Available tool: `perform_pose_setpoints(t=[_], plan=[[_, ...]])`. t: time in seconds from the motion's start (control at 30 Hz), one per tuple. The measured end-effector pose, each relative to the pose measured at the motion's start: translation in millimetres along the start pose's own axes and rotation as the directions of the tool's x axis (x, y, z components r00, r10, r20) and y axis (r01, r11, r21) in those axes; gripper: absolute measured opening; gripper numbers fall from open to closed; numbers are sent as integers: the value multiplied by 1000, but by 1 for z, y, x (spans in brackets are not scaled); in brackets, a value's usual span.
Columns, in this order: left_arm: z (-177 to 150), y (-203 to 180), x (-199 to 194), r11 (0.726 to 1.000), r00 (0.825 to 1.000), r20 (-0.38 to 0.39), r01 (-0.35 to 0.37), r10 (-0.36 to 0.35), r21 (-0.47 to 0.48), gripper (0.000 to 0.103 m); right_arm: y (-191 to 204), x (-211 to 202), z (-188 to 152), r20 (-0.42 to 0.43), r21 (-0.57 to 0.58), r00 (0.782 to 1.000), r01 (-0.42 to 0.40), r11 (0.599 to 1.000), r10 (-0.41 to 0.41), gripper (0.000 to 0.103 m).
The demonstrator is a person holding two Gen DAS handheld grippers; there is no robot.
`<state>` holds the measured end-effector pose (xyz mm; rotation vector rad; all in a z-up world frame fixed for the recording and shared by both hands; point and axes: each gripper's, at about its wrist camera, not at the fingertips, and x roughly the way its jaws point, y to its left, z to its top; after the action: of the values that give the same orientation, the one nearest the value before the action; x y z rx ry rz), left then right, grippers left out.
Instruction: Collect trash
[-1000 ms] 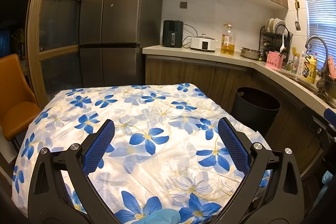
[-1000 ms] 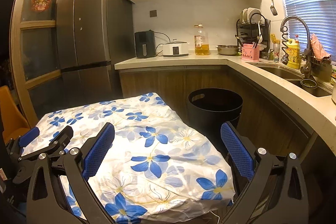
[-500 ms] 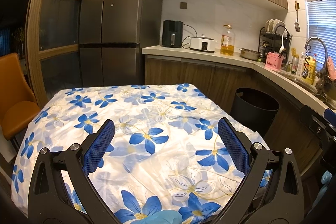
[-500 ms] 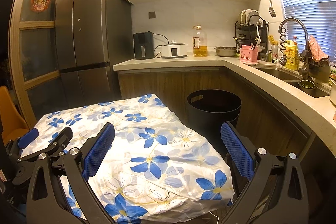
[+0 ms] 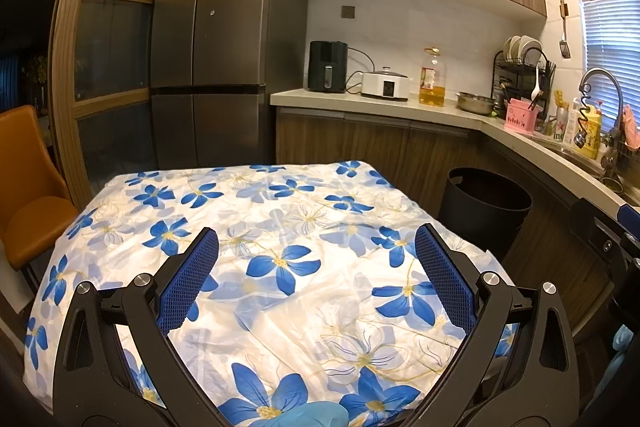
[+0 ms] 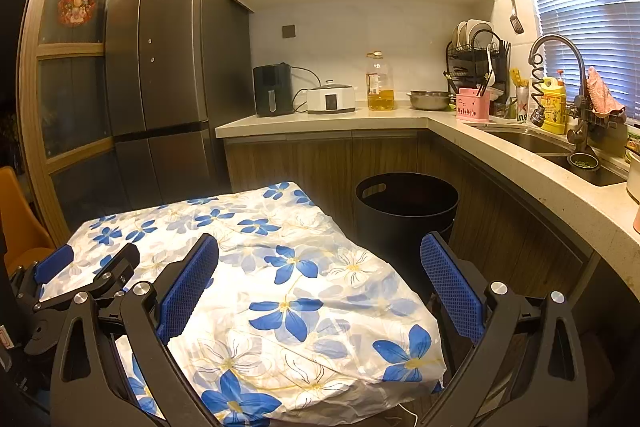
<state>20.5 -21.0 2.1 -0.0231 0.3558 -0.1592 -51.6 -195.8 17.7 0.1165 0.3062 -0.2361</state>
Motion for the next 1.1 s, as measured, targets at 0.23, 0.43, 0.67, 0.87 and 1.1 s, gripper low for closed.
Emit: perform_pose_setpoints(t=[0.23, 0.43, 0.67, 0.87, 1.1], plan=[[1, -1, -2, 1000, 1000, 6, 1, -1, 0, 97, 0, -1, 1, 1, 1, 1000, 1, 1000, -1, 97], [5, 0, -5, 1000, 1000, 15, -1, 1, -1, 97, 0, -1, 1, 2, 0, 1000, 2, 1000, -2, 97], [5, 1, -6, 1000, 1000, 20, 0, 0, -2, 97, 0, -1, 1, 3, 1, 1000, 2, 1000, -2, 97], [7, 2, -7, 1000, 1000, 24, -1, 1, -3, 97, 0, -1, 3, 5, 2, 1000, 2, 1000, -2, 97], [9, 2, -8, 1000, 1000, 29, 0, 0, -3, 97, 0, -2, 3, 7, 2, 1000, -1, 1000, 1, 97]])
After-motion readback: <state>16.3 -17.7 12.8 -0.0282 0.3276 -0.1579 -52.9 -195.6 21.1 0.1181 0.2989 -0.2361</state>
